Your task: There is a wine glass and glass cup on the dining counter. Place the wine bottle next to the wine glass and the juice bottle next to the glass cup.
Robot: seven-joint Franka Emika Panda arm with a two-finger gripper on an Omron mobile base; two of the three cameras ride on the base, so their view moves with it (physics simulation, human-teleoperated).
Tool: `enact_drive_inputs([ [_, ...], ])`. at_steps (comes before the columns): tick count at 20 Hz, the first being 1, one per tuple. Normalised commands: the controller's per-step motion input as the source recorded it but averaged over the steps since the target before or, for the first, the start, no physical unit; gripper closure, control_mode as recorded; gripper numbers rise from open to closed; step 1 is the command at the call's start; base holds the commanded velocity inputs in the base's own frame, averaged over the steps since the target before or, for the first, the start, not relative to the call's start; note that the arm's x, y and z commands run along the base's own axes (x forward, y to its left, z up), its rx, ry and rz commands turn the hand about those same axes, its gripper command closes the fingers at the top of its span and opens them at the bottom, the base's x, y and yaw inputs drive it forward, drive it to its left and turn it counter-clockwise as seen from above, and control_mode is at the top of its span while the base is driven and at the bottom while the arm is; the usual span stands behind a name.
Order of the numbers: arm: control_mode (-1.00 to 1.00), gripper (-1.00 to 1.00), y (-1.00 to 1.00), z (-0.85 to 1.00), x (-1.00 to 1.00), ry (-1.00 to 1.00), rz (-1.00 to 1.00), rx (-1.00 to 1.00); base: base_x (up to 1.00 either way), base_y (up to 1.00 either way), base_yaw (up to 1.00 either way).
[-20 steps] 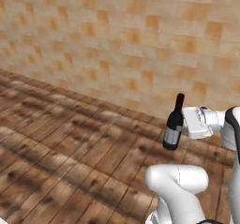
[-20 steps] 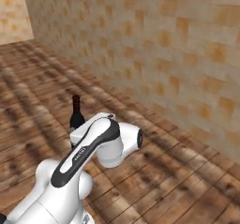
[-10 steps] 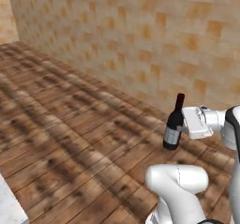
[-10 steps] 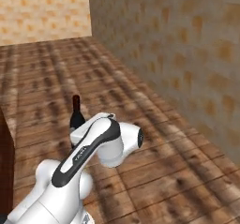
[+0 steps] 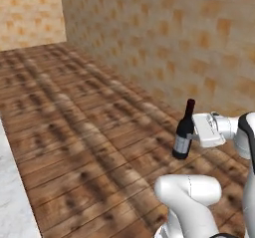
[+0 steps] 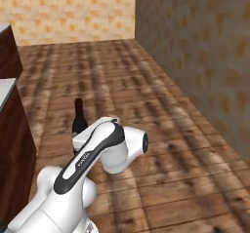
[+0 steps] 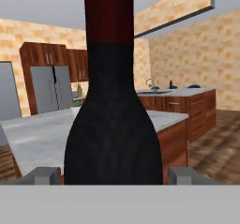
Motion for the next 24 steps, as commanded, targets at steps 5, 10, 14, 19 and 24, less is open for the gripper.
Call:
enact_drive_inputs([
  [5, 1.00, 1.00, 0.00, 0.00, 0.00, 0.00, 0.00, 0.00, 0.81, 0.00, 0.32],
  [10, 1.00, 1.00, 0.00, 0.00, 0.00, 0.00, 0.00, 0.00, 0.84, 0.00, 0.26],
  [14, 1.00, 1.00, 0.00, 0.00, 0.00, 0.00, 0.00, 0.00, 0.84, 0.00, 0.25],
  [19, 1.00, 1.00, 0.00, 0.00, 0.00, 0.00, 0.00, 0.00, 0.84, 0.00, 0.25],
  [24, 1.00, 1.00, 0.00, 0.00, 0.00, 0.00, 0.00, 0.00, 0.84, 0.00, 0.25],
])
